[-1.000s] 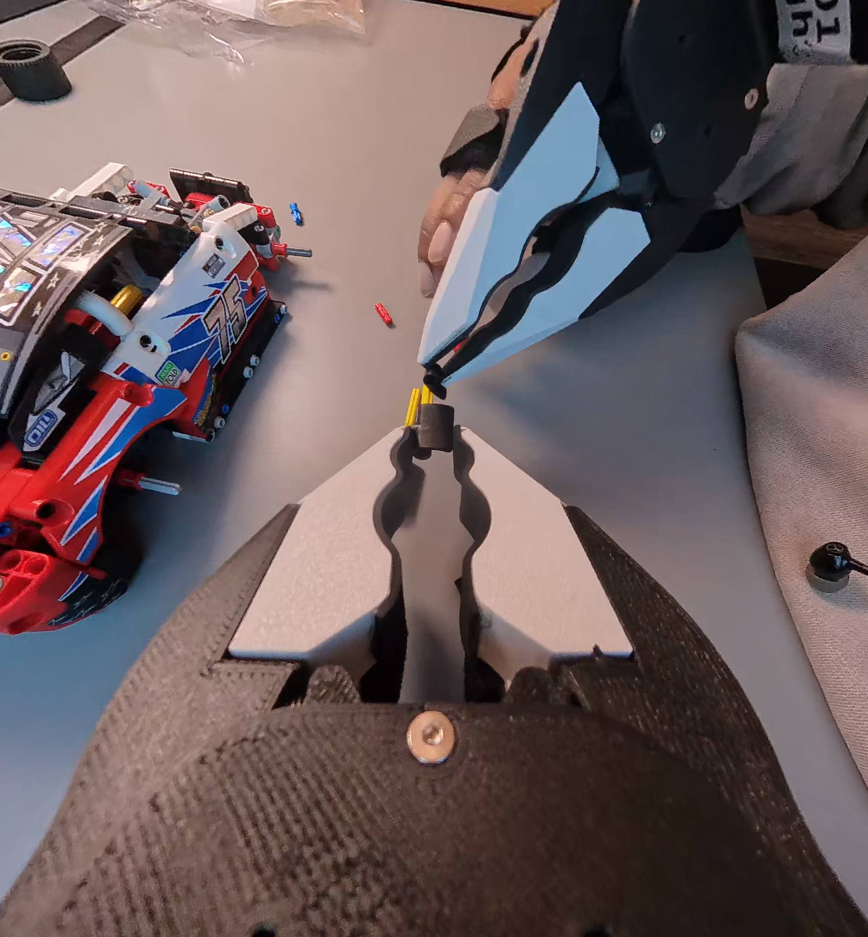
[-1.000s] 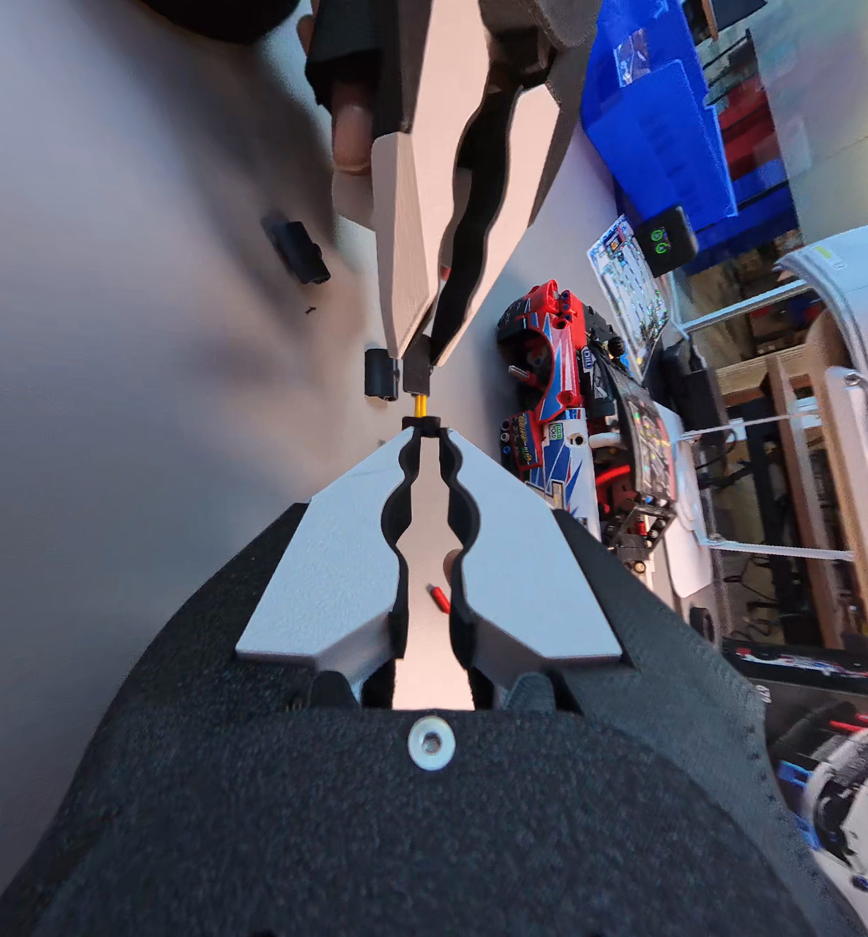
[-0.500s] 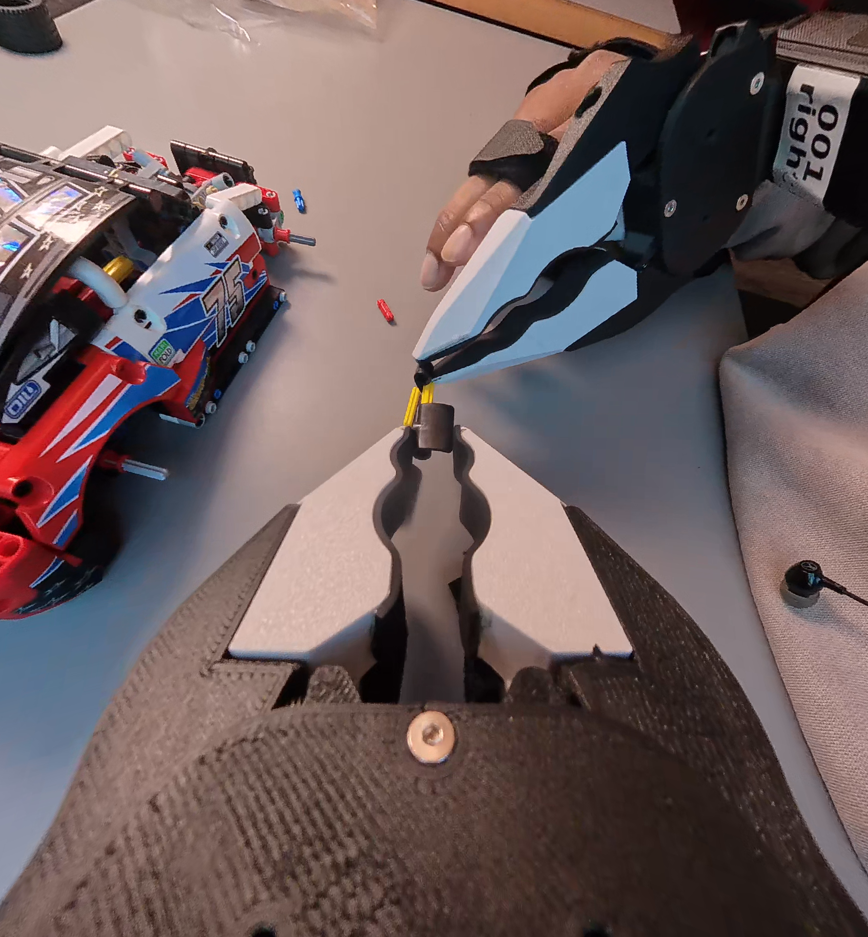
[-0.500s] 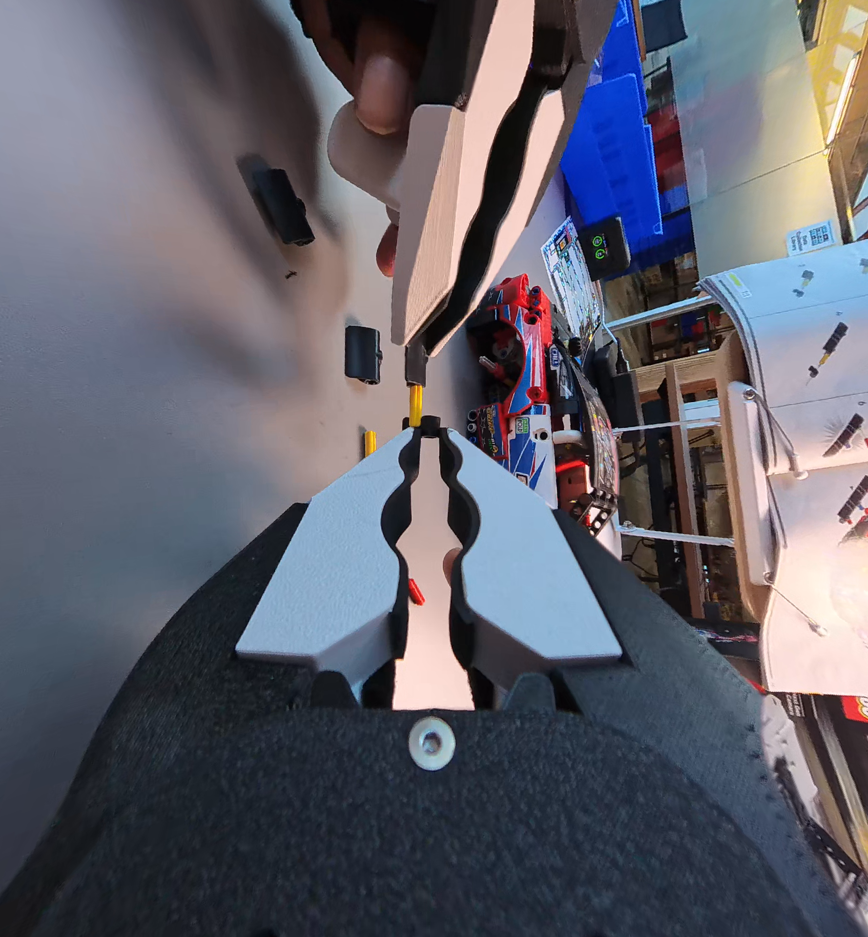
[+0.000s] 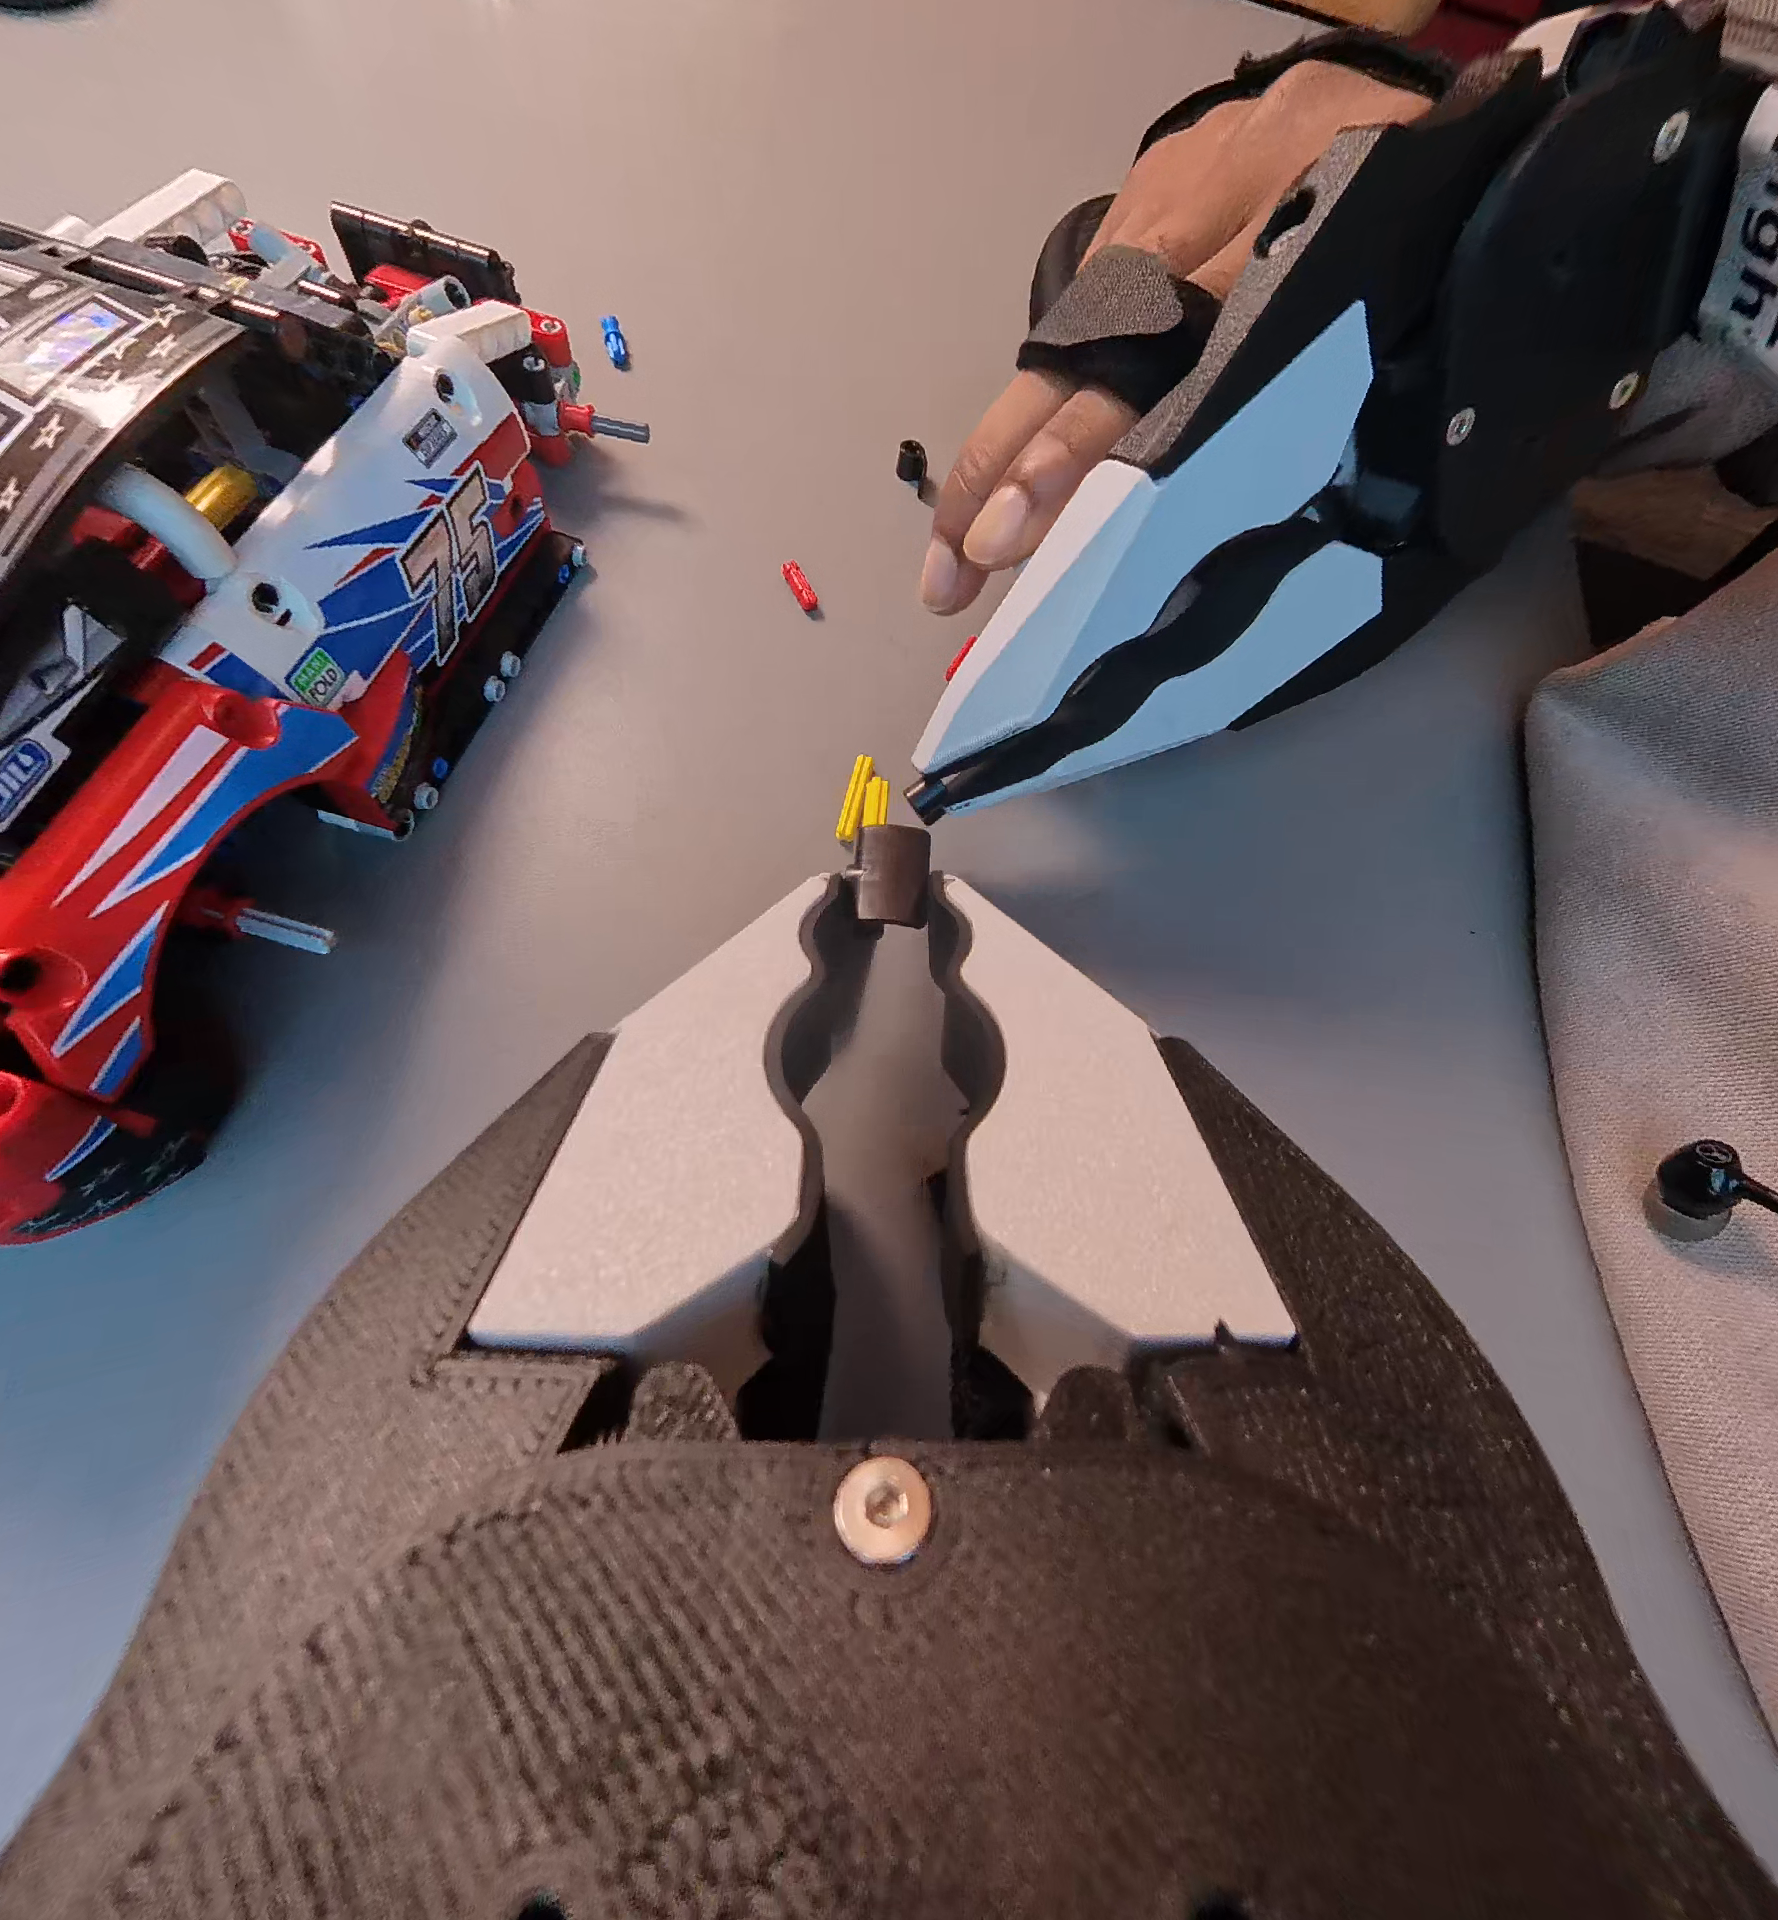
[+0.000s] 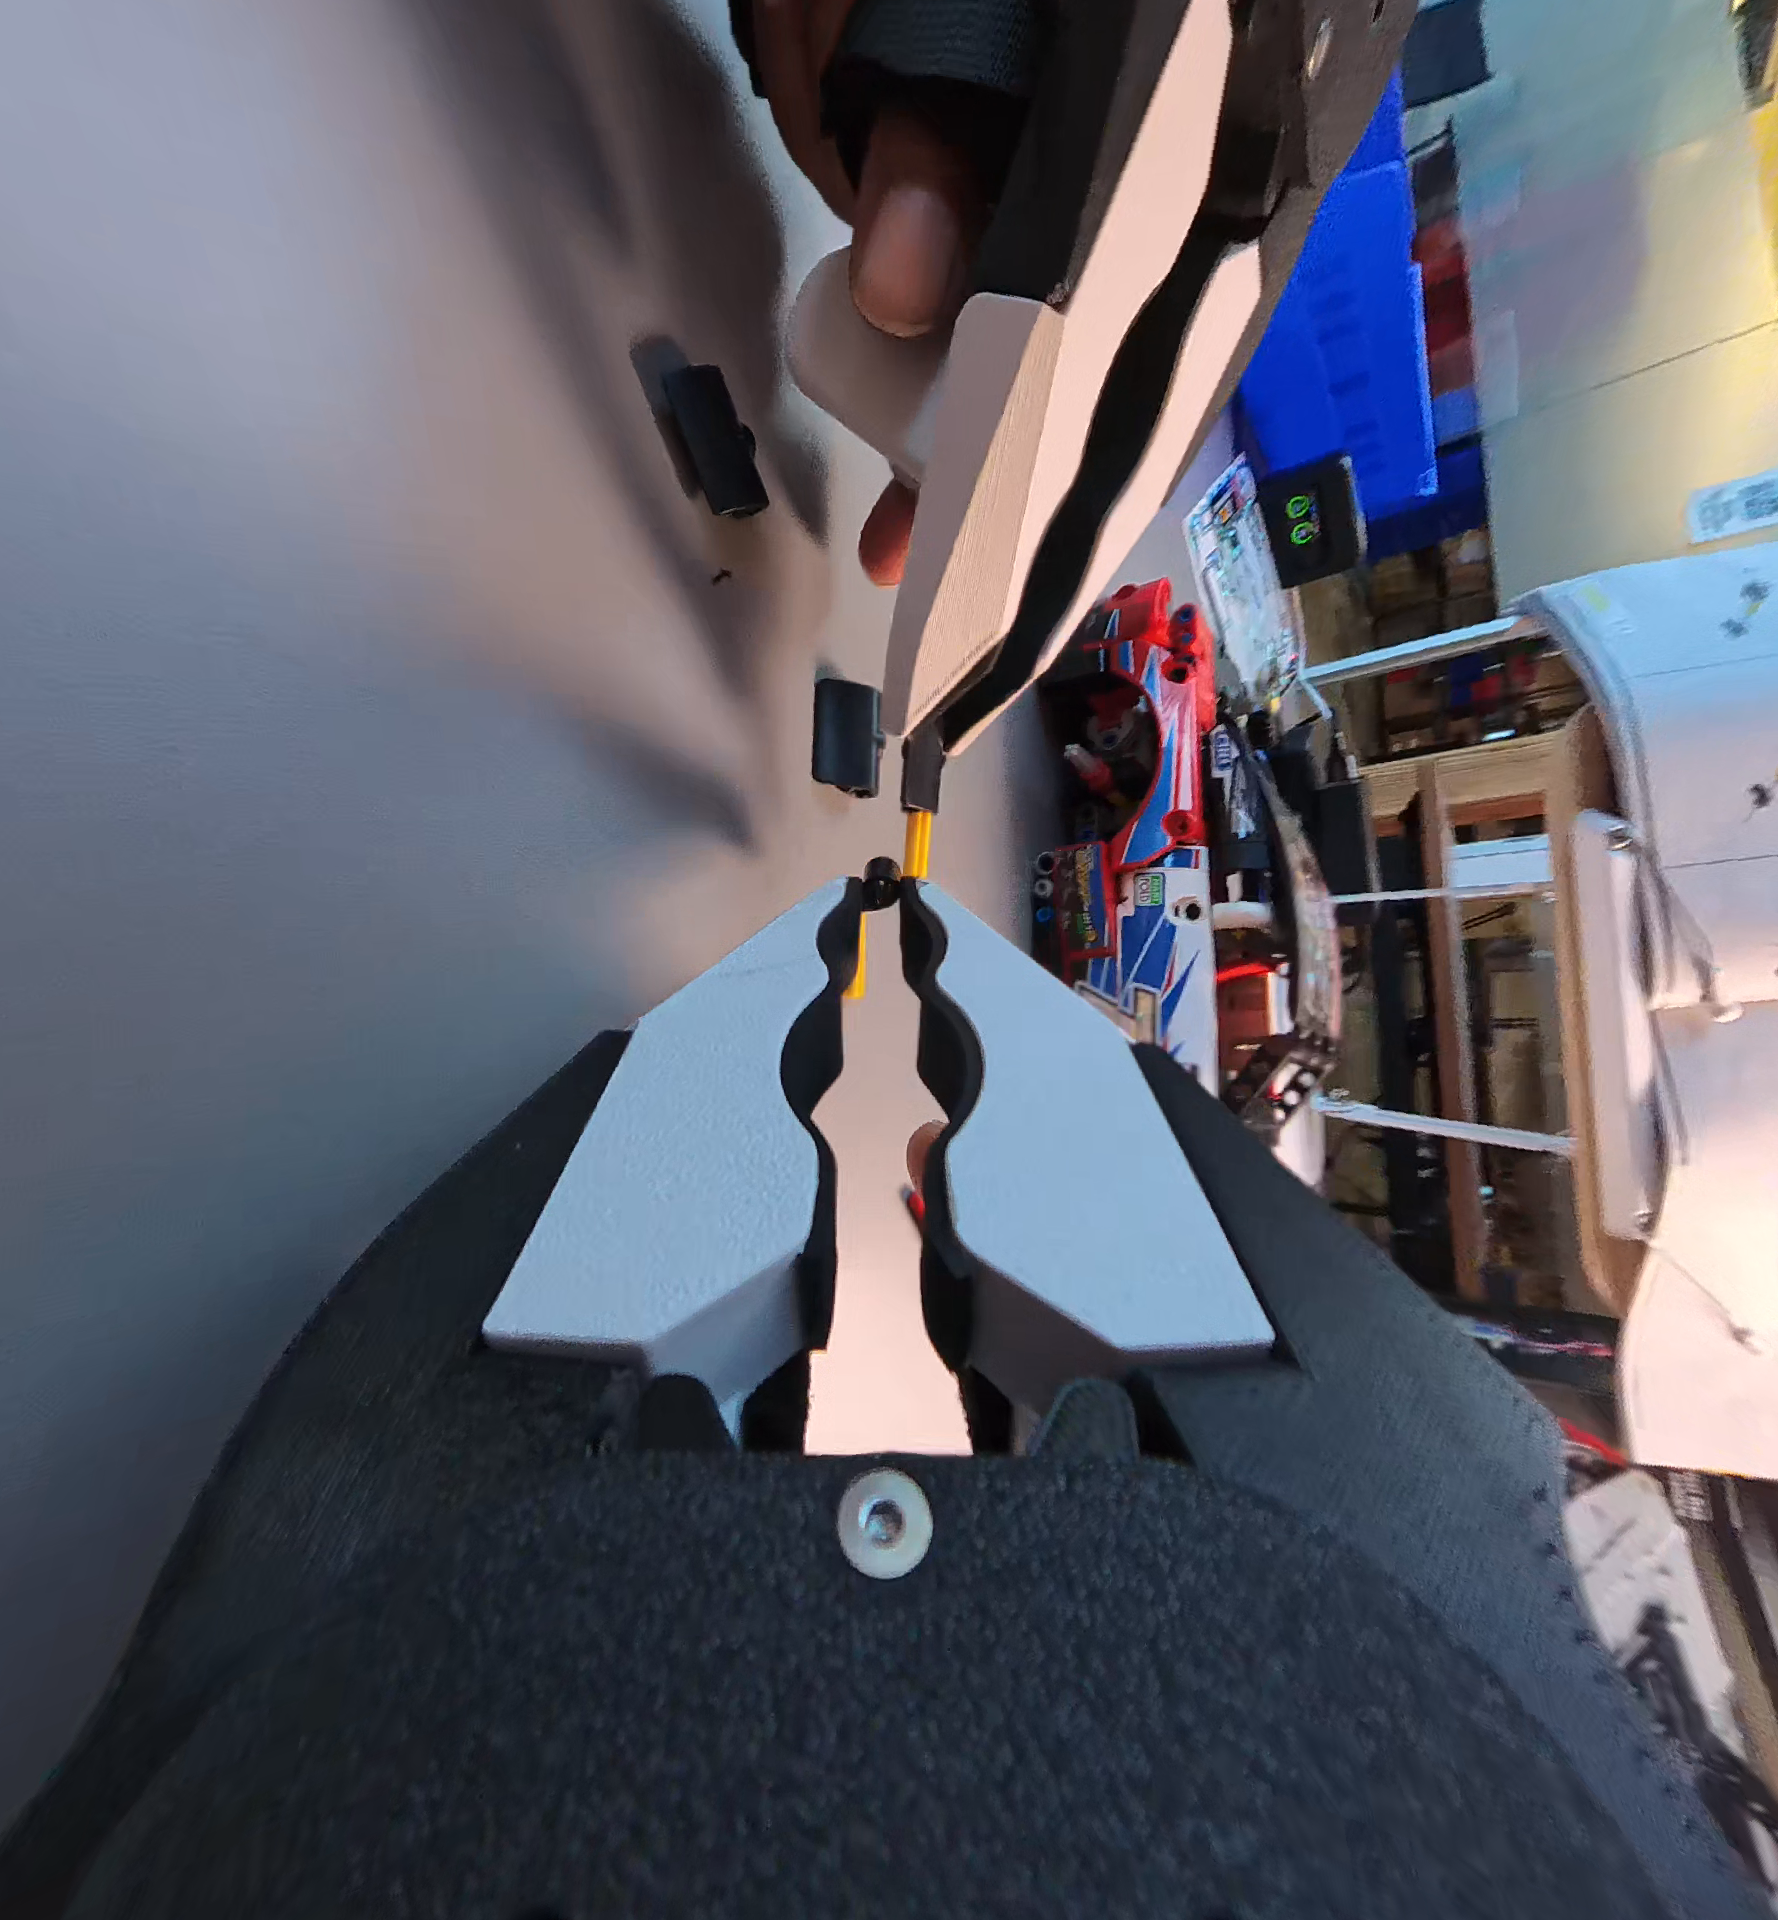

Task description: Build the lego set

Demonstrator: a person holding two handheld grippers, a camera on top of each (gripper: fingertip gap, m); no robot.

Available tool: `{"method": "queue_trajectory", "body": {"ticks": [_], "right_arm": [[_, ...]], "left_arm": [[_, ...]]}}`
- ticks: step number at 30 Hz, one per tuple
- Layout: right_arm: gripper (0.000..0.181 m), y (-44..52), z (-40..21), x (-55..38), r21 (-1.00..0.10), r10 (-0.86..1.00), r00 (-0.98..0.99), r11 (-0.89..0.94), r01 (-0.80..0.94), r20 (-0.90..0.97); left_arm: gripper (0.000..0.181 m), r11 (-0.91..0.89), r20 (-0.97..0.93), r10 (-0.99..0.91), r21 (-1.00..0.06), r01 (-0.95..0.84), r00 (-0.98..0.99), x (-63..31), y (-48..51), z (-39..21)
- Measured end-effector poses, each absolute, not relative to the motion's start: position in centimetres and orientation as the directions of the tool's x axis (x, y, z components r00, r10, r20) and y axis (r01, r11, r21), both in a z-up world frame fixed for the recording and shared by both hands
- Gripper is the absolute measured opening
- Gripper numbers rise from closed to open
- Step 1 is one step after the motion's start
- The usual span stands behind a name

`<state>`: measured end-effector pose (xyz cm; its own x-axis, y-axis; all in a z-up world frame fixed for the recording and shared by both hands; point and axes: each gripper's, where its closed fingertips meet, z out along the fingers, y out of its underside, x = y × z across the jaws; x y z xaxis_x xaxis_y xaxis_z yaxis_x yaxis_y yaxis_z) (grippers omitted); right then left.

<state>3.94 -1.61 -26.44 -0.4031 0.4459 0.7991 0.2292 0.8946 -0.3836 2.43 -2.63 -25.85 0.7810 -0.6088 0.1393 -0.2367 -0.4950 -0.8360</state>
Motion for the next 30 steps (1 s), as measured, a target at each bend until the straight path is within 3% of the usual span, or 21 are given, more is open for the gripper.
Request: {"method": "queue_trajectory", "body": {"ticks": [1, 10, 16, 23, 30], "right_arm": [[0.005, -1.6, -26.8, 4.1, -0.398, 0.473, -0.429, 0.881, 0.256, 0.770], [0.005, -0.7, -27.7, 5.2, -0.249, 0.461, -0.563, 0.876, 0.413, 0.686], [0.006, -1.9, -28.0, 4.5, -0.259, 0.490, -0.600, 0.864, 0.432, 0.632], [0.005, -2.2, -28.2, 4.0, -0.424, 0.654, -0.567, 0.756, 0.498, 0.500], [0.018, -2.6, -27.2, 4.8, -0.679, 0.837, -0.523, 0.480, 0.556, 0.163]], "left_arm": [[0.013, -0.493, 0.127, -0.609, -0.833, -0.249, 0.783, 2.4, -2.6, -25.9], [0.013, -0.457, 0.068, -0.672, -0.822, -0.341, 0.737, 3.4, -3.5, -26.2], [0.013, -0.435, -0.047, -0.688, -0.772, -0.463, 0.724, 3.4, -3.7, -27.3], [0.013, -0.413, -0.117, -0.697, -0.741, -0.530, 0.707, 3.1, -3.9, -27.6], [0.013, -0.414, -0.118, -0.692, -0.743, -0.526, 0.712, 2.7, -4.0, -27.5]]}}
